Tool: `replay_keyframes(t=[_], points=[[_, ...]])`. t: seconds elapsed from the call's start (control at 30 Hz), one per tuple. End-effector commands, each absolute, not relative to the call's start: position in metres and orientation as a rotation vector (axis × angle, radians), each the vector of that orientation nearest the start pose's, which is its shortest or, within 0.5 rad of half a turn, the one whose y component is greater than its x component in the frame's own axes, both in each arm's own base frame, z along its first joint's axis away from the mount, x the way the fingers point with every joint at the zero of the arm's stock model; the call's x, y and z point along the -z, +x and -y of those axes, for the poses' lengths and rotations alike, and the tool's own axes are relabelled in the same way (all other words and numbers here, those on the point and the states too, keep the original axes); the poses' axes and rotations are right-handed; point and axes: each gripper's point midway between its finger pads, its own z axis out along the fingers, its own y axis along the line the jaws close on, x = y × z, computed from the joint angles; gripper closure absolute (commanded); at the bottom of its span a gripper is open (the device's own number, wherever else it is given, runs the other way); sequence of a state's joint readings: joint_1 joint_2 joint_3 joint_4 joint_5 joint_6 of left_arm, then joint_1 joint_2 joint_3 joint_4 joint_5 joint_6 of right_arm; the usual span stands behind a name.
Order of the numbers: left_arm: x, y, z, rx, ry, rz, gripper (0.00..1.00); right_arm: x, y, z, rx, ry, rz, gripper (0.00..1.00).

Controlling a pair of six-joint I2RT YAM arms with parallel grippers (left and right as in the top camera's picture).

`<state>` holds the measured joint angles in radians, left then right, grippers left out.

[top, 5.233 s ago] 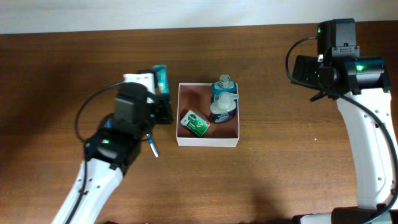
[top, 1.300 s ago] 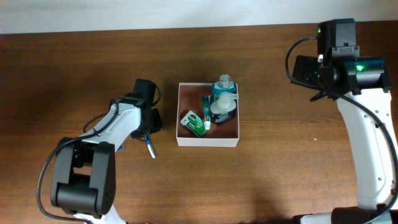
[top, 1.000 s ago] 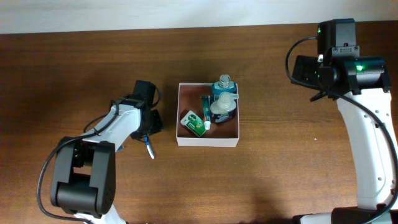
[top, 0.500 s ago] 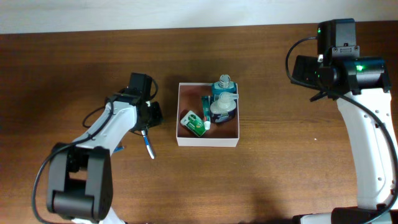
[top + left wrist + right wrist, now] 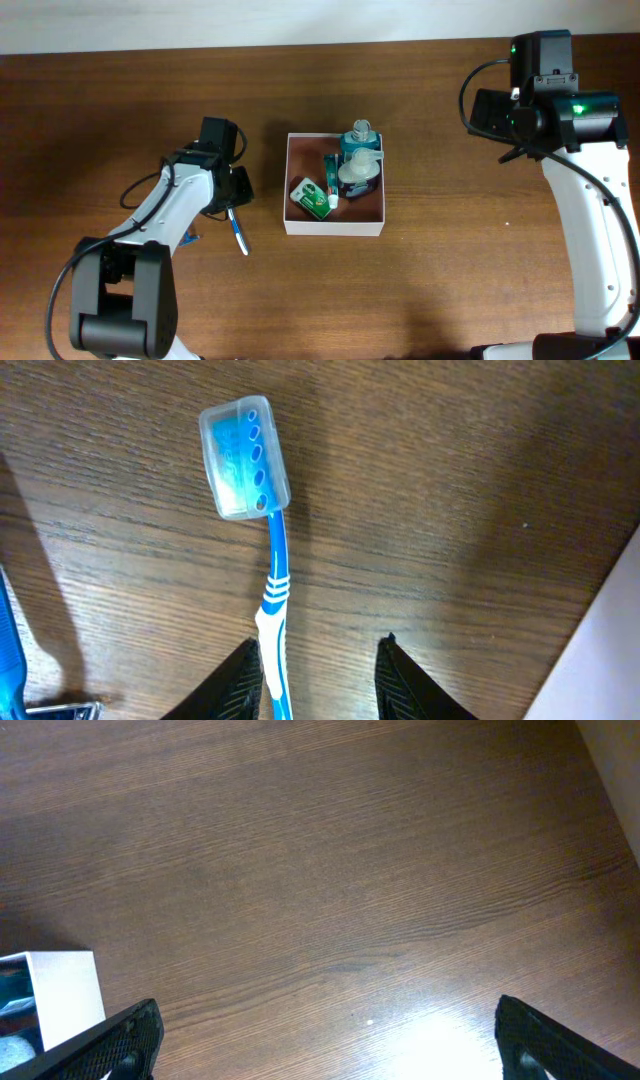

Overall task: Pack container
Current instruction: 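Lower the left gripper onto the blue toothbrush handle and grasp it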

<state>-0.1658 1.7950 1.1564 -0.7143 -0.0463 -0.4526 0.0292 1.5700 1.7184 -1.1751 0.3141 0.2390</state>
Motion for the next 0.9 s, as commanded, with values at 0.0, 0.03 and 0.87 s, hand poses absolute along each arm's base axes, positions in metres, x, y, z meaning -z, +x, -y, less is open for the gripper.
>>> replay_keyframes(t=[0.0, 0.03, 0.87], points=[[-0.030, 0.356, 0.043, -0.012, -0.422, -2.884, 0.62, -0.272, 0.377, 0.046, 0.319, 0.395, -2.512, 0.01], [-0.029, 0.355, 0.043, -0.013, -0.422, -2.884, 0.62, -0.272, 0.377, 0.046, 0.319, 0.395, -2.512, 0.01], [0.000, 0.340, 0.042, -0.001, -0.431, -2.884, 0.90, -0.272, 0.377, 0.046, 0.319, 0.395, -2.512, 0.01]])
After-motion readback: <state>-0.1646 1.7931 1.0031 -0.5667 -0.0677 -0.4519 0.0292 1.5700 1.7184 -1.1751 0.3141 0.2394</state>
